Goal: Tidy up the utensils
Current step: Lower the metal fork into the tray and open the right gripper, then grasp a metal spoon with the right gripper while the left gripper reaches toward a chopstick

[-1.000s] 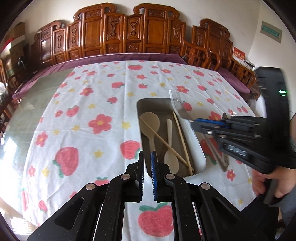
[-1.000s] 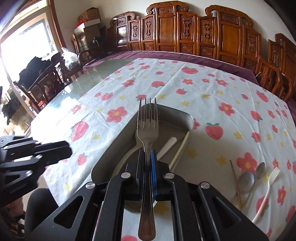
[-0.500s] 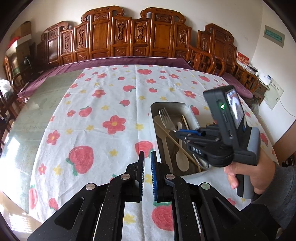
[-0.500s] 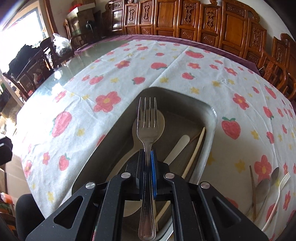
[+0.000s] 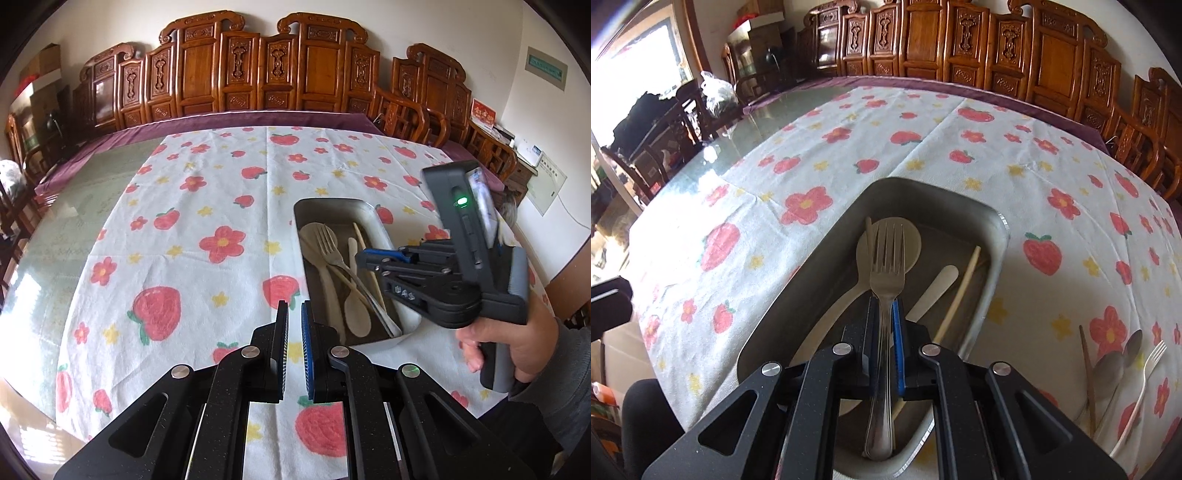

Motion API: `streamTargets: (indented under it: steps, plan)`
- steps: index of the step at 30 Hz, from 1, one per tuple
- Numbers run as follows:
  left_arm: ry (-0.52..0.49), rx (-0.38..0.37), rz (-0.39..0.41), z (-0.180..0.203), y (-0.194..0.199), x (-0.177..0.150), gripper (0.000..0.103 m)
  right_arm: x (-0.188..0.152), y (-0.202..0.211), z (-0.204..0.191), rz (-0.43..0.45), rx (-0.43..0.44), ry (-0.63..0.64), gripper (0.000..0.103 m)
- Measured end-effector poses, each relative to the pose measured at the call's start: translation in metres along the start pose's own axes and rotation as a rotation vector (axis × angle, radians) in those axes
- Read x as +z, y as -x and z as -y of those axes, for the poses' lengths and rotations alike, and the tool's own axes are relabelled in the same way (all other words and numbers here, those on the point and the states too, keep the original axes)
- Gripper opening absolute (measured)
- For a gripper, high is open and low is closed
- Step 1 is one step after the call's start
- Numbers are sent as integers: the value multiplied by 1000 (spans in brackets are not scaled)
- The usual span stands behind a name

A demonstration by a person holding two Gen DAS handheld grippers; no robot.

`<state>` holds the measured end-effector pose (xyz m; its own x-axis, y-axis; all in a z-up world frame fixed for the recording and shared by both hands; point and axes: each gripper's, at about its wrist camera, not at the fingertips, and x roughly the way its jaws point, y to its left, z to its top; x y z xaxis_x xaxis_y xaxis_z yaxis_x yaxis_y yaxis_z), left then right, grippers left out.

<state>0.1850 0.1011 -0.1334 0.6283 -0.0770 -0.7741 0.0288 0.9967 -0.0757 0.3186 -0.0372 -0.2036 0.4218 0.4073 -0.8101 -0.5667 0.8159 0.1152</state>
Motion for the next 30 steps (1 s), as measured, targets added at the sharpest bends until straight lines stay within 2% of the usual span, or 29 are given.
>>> streamTargets:
  steps: [2, 4, 9, 13, 17, 19, 21, 30]
  plan:
    - [-8, -5, 1, 7, 0, 0, 10, -7, 18, 8, 28, -1, -4, 9]
    - [-24, -10, 6, 18, -1, 1, 25, -16, 36, 18, 52, 4, -20, 9]
    - [-55, -40, 9, 43, -5, 6, 36, -55, 80, 57, 88, -26, -61, 9]
    - [-99, -71, 3, 74, -15, 10, 37, -92, 100, 100, 79, -77, -124, 9]
    - [-130, -95, -9, 101, -25, 12, 37, -114, 105, 139, 64, -129, -176, 9]
    - [-138, -103, -17, 111, -30, 11, 37, -121, 106, 159, 61, -149, -209, 19]
    - [-143, -109, -26, 120, -36, 11, 37, -124, 103, 170, 54, -169, -223, 25]
    - [-157, -117, -52, 143, -54, 7, 37, -103, 61, 198, 6, -171, -250, 26]
